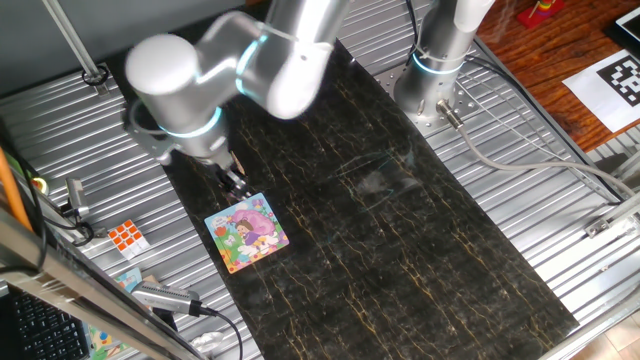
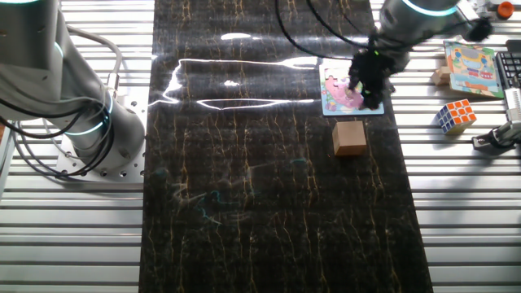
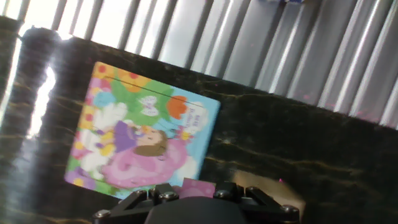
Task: Assemble one piece of a puzzle
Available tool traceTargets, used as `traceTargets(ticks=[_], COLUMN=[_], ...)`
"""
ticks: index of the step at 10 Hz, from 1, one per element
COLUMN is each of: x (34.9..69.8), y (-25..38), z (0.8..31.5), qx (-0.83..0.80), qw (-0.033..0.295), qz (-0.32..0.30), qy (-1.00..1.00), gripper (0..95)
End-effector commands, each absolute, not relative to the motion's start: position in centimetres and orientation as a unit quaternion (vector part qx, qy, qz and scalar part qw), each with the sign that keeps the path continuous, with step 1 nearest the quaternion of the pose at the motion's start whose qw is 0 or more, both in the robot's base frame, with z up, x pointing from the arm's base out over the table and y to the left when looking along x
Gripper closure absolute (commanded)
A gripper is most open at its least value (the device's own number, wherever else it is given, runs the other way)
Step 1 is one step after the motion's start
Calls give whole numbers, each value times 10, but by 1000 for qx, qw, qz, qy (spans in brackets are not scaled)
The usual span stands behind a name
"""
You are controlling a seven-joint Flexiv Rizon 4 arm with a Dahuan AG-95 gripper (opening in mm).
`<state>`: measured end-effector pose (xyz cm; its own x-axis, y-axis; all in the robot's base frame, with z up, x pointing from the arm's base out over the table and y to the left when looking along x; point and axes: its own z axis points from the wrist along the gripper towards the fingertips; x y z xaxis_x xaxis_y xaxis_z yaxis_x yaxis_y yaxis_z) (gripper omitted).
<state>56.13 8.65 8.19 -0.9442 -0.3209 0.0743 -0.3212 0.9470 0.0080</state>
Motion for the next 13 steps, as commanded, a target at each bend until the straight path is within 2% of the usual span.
traceTargets(ticks=[1, 8, 13], x=[556, 550, 540], y=[107, 131, 144], z=[75, 59, 47], qx=[163, 342, 428], qw=[36, 25, 1], qz=[3, -1, 8], qy=[-986, -939, -904], gripper=[570, 570, 570])
